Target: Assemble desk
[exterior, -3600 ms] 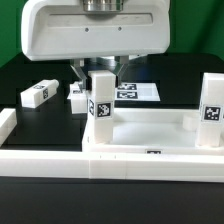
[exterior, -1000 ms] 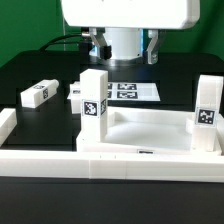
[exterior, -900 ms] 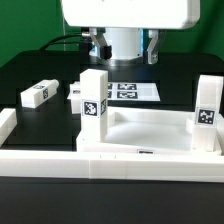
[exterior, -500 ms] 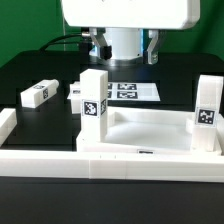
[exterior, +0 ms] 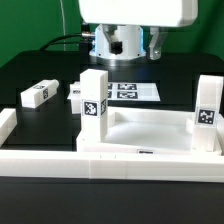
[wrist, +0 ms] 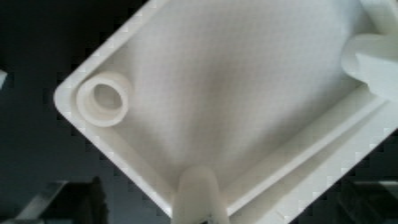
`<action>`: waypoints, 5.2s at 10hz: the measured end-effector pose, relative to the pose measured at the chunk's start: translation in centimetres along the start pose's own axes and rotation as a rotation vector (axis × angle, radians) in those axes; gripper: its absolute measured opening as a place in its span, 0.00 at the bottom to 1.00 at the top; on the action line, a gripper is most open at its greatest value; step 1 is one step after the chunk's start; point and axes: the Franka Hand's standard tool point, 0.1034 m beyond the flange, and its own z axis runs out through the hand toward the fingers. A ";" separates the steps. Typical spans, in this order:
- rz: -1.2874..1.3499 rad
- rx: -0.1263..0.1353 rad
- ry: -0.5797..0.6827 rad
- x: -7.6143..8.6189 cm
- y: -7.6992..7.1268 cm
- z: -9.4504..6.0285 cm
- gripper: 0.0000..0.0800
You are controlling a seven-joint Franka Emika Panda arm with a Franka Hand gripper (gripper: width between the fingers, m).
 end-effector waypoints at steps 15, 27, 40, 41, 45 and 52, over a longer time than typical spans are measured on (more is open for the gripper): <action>0.723 0.025 -0.061 -1.5 0.2 1.9 0.81; 0.735 -0.043 -0.049 -3.7 2.7 7.6 0.81; 0.710 -0.121 -0.049 -4.3 4.0 12.3 0.30; 0.713 -0.118 -0.045 -4.1 4.0 12.2 0.10; 0.716 -0.116 -0.041 -3.8 4.2 12.2 0.10; 0.646 -0.109 -0.040 -3.2 4.8 11.9 0.10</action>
Offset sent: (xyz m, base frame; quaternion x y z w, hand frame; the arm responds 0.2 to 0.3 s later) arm 0.0000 0.0000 0.0000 0.0000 0.0000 0.1296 0.9916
